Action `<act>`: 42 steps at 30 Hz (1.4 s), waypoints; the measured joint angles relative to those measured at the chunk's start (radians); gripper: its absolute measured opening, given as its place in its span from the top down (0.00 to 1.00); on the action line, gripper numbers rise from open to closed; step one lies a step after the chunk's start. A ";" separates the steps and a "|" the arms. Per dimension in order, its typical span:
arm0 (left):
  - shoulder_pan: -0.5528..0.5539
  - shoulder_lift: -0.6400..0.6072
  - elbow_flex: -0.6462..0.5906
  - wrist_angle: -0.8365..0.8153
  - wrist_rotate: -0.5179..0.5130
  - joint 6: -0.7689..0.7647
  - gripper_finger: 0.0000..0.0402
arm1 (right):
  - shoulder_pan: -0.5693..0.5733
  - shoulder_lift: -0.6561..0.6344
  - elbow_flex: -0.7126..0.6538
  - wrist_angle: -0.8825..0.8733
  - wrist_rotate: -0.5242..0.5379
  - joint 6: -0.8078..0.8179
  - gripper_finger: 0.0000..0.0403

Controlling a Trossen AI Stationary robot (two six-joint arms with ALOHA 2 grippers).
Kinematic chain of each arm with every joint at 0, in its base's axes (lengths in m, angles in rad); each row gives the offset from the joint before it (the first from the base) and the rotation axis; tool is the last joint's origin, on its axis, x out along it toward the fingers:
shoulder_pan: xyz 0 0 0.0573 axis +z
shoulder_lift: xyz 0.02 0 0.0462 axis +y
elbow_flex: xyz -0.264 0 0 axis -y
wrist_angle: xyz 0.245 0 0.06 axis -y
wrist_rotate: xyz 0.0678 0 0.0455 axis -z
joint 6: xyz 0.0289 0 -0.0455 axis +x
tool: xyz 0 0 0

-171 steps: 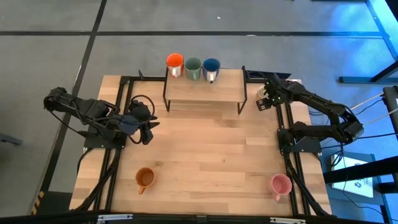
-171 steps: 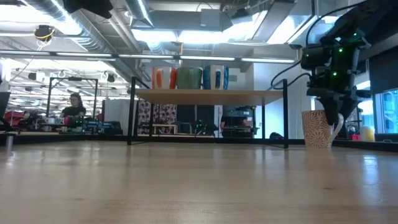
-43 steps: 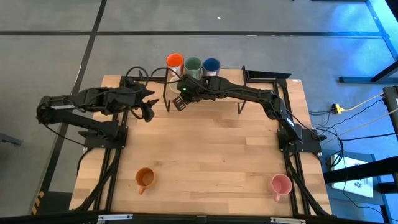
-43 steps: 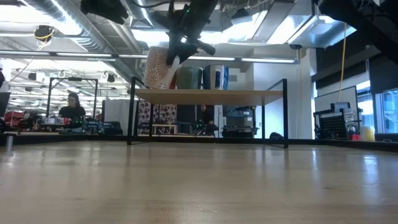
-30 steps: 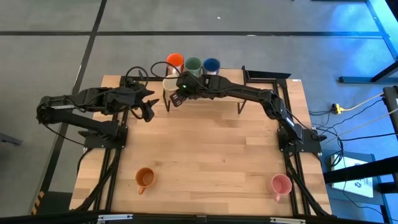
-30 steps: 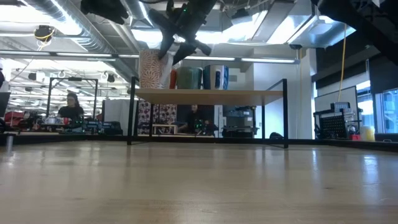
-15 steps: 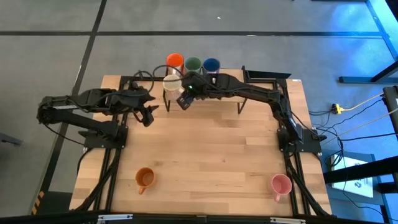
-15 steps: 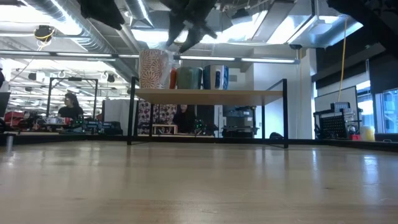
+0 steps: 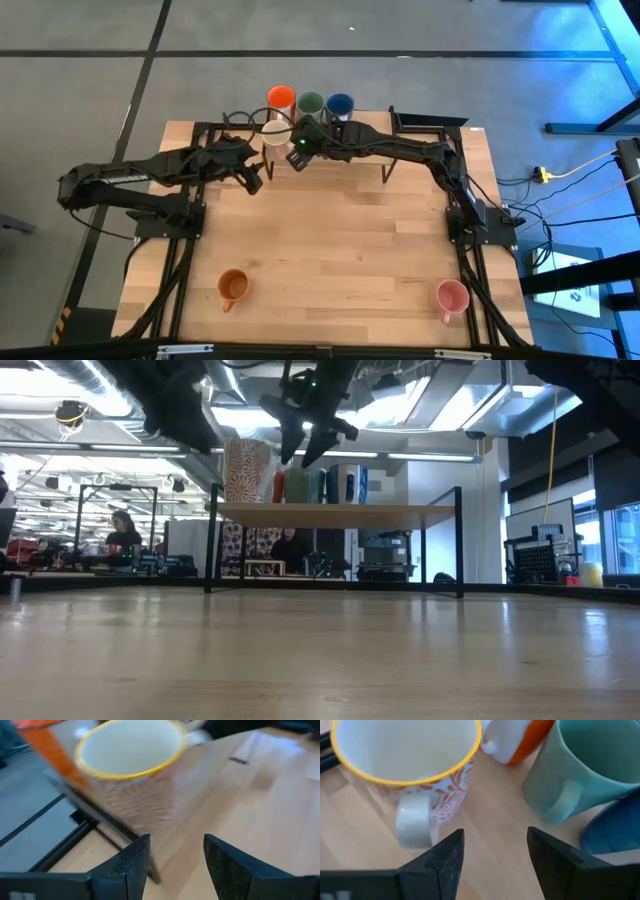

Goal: Place coffee mugs
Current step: Put the patterned yellow mug on the shelf, then put the pink mug on the shelf

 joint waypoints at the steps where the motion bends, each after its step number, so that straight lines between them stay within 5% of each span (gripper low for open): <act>1: 0.018 0.000 -0.008 0.009 -0.004 0.001 0.55 | 0.002 0.000 -0.001 -0.001 -0.001 -0.005 0.49; 25: 0.291 0.008 -0.047 0.222 0.068 0.106 0.55 | 0.003 0.019 -0.005 0.123 -0.159 -0.006 0.49; 34: 0.298 -0.026 -0.013 0.140 0.115 0.131 0.55 | 0.003 0.025 0.007 0.128 -0.184 -0.023 0.49; 42: 0.221 -0.193 0.027 0.003 0.303 0.064 0.55 | 0.099 -0.068 0.067 -0.032 -0.226 0.025 0.49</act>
